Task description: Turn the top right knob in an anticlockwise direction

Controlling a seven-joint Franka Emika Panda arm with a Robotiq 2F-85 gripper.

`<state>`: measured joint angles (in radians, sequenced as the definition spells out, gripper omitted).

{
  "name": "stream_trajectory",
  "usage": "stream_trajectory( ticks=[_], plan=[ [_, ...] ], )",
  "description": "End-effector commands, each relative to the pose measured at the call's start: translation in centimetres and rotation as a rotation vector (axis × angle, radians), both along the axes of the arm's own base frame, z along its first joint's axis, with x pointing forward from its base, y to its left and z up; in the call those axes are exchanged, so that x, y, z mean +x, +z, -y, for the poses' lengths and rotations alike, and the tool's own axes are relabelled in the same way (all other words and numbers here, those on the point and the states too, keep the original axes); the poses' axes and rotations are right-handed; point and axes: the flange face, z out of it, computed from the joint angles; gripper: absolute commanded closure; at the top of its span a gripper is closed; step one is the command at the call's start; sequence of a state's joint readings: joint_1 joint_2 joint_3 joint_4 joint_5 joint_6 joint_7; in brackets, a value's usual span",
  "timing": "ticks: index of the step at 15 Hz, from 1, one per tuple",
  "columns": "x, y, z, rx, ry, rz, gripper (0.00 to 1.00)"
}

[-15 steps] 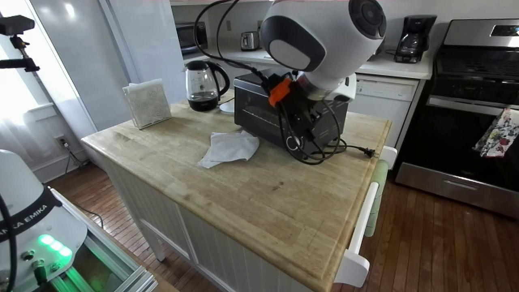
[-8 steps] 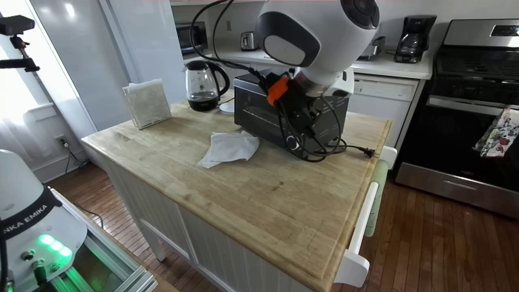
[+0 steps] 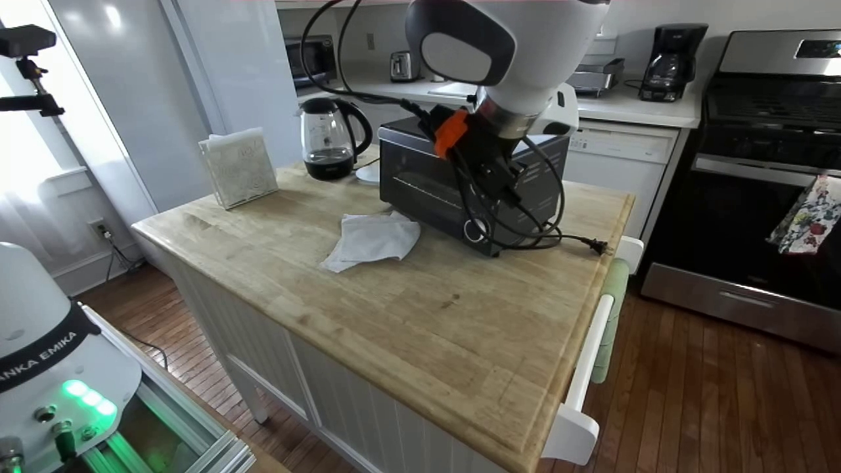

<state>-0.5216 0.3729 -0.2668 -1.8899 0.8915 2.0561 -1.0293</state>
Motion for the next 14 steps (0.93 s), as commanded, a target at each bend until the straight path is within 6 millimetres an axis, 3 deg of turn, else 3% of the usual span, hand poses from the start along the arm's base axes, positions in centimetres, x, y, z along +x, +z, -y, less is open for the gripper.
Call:
stream_trajectory(
  ticks=[1, 14],
  plan=[
    [0.38, 2.96, -1.59, -0.018, 0.023, 0.043, 0.0],
    [0.77, 3.43, -2.25, 0.0, 0.017, 0.041, 0.0]
  ],
)
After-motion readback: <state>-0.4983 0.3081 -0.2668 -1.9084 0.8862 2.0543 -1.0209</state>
